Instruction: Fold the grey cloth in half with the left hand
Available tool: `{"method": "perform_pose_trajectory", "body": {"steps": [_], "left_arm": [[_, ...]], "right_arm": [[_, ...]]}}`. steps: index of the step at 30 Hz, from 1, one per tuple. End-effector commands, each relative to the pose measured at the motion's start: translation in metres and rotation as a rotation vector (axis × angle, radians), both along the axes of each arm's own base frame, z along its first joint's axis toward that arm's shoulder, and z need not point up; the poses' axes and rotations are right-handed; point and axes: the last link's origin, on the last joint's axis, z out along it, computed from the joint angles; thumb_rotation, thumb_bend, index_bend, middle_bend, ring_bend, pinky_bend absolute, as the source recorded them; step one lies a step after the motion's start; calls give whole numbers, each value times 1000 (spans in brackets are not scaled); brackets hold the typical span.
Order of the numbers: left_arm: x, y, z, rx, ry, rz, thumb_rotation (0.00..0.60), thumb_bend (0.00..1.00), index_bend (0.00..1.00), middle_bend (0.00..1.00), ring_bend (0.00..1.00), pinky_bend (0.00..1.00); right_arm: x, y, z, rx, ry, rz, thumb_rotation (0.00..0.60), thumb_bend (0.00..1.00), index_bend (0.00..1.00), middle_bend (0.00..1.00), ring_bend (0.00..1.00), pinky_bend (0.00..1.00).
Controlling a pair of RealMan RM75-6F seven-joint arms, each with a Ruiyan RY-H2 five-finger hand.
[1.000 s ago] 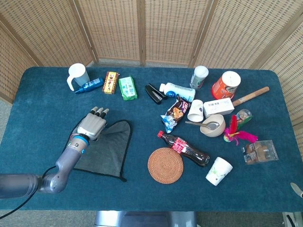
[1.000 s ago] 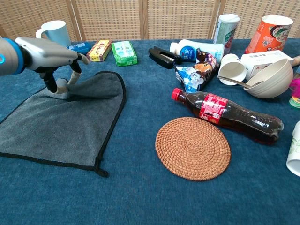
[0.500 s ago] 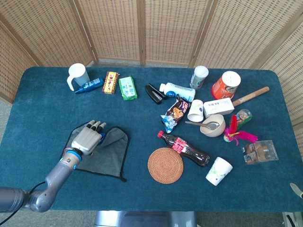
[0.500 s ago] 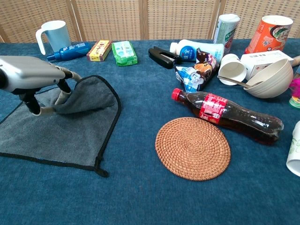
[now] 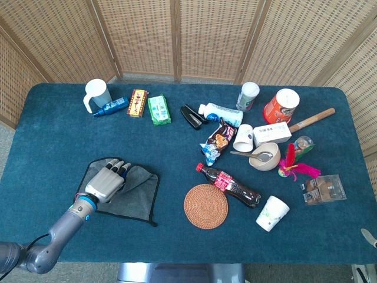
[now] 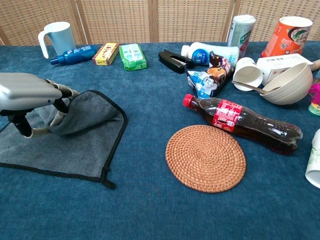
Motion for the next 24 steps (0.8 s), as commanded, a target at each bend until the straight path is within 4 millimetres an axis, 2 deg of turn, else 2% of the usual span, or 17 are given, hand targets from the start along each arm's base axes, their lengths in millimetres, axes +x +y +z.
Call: {"method": "perform_pose_trajectory", "body": {"steps": [1,12,24], "left_arm": [[-4,-4,1,-9,6,-2,600,523,586,0,0,98],[-16,-16,0,-44,26,2,600,523,585,0,0,98],[-16,-33,1,-79,44,-24,600,522,584,0,0,97]], "right_arm": [[0,0,0,0,1,0,600,0,0,0,0,0],[0,-1,-1,4,2,-3,600,0,0,0,0,0],[0,0,0,-2,-1,0,600,0,0,0,0,0]]}}
